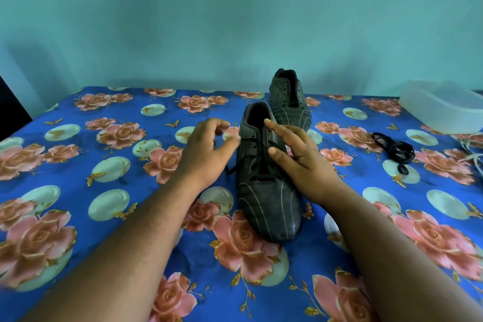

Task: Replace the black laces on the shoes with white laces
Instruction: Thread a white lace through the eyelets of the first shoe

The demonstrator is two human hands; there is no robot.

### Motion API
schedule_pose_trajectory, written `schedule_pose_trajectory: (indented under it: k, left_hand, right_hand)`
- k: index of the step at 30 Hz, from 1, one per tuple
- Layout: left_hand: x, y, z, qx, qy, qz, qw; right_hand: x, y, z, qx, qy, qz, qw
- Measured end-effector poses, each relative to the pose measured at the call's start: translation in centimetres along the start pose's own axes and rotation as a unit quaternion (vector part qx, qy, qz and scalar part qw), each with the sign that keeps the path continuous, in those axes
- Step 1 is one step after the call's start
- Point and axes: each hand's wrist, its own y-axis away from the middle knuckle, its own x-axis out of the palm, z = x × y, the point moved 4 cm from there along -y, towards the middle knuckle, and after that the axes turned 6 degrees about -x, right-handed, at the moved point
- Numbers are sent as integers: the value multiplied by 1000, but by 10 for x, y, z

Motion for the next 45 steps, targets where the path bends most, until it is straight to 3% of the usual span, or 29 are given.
schedule_pose_trajectory:
  k: [2, 5, 11, 14, 18, 21, 23, 26, 29, 33, 37, 41, 45]
  left_hand:
    - [5, 6, -9, 63, 23, 43, 997]
    - [13, 11, -18, 142, -4, 39, 989]
    - [10, 4, -16, 168, -27, 22, 985]
    - [11, 1, -15, 122, -13, 26, 992]
    - [6, -6, 2, -30, -24, 9, 999]
    - [0, -6, 8, -62, -67, -3, 996]
    - [-1, -4, 5, -38, -56, -11, 998]
    - [4, 0, -4, 61, -8, 11, 998]
    - [13, 5, -16, 146, -27, 26, 989]
    - [14, 4, -20, 178, -14, 45, 983]
    - [10, 3, -20, 114, 52, 96, 987]
    - [5, 3, -14, 26, 105, 88, 990]
    - [4, 2, -12, -7, 116, 70, 991]
  right_hand:
    - [0, 0, 0, -4, 2, -1, 1000]
    - [0, 0, 0, -6, 2, -1, 1000]
    - [0, -2, 0, -6, 1, 0, 1000]
    - [1, -1, -1, -7, -1, -4, 1000]
    - [1, -1, -2, -2, -3, 0, 1000]
    - [0, -1, -2, -5, -1, 0, 1000]
    - [0, -1, -2, -6, 1, 0, 1000]
    - [0, -1, -2, -8, 4, -2, 1000]
    - [1, -1, -2, -12, 4, -2, 1000]
    - [0, -1, -2, -12, 1, -3, 1000]
    - [-1, -1, -1, -13, -1, 1, 1000]
    - [-1, 0, -1, -8, -2, 5, 1000]
    - [-2, 0, -3, 0, -14, 5, 1000]
